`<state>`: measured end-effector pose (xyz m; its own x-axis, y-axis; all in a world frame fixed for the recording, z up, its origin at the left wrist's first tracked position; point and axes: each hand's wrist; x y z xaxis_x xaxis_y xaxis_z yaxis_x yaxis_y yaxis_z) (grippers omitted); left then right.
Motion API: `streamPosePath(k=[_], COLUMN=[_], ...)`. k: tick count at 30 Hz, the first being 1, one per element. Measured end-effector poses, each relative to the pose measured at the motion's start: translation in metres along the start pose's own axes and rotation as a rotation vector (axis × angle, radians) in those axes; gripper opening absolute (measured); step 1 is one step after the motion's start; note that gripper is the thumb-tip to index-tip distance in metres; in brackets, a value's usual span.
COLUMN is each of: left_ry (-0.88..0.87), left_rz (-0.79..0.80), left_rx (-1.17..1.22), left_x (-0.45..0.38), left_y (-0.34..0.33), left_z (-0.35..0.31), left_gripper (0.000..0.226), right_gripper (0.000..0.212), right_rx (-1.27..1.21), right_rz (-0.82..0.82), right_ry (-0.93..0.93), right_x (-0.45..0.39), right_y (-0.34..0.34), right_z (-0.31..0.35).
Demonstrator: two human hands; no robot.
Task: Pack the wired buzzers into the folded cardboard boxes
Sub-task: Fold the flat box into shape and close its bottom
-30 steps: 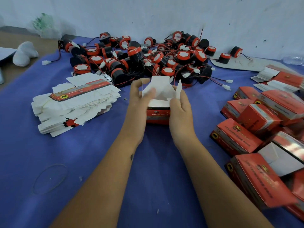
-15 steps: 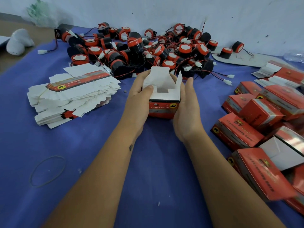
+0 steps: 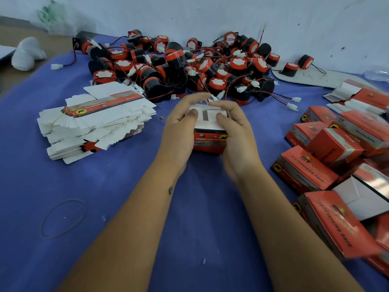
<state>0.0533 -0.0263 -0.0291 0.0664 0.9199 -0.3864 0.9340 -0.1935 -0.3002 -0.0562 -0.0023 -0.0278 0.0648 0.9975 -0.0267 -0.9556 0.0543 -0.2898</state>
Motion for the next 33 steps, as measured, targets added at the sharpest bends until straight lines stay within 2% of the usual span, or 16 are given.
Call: streamPosePath(k=[5, 7, 10, 15, 28, 33], left_ry=[0.06, 0.068, 0.05, 0.094, 0.076, 0.099], left_rz=[0.031, 0.029, 0.044, -0.063, -0.084, -0.05], left_rx=[0.077, 0.032, -0.036, -0.09, -0.066, -0.069], left_x=[0.002, 0.001, -0.001, -0.007, -0.007, -0.004], left_y=[0.005, 0.006, 0.005, 0.003, 0.002, 0.003], left_z=[0.004, 0.003, 0.003, 0.004, 0.005, 0.003], left_gripper=[0.039, 0.036, 0.039, 0.048, 0.051, 0.038], right_gripper=[0.032, 0.029, 0.022, 0.037, 0.039, 0.021], right_rx=[-0.035, -0.075, 0.039, 0.023, 0.08, 0.092], right_rz=[-0.019, -0.01, -0.059, -0.154, -0.208, -0.163], right_ry=[-0.026, -0.045, -0.05, -0.116, -0.099, -0.089], right_x=[0.0, 0.0, 0.0, -0.002, 0.002, 0.001], right_y=[0.003, 0.004, 0.002, -0.004, -0.008, -0.005], right_z=[-0.003, -0.003, -0.003, 0.0, 0.003, -0.001])
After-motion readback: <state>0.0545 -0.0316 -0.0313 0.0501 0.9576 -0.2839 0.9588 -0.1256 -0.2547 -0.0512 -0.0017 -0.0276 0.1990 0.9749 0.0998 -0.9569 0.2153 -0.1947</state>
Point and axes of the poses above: each hand's wrist, its own x-axis away from the middle knuckle, its own y-axis out of the back of the hand, z = x × y, and after that the axes turned 11 degrees about -y, right-handed
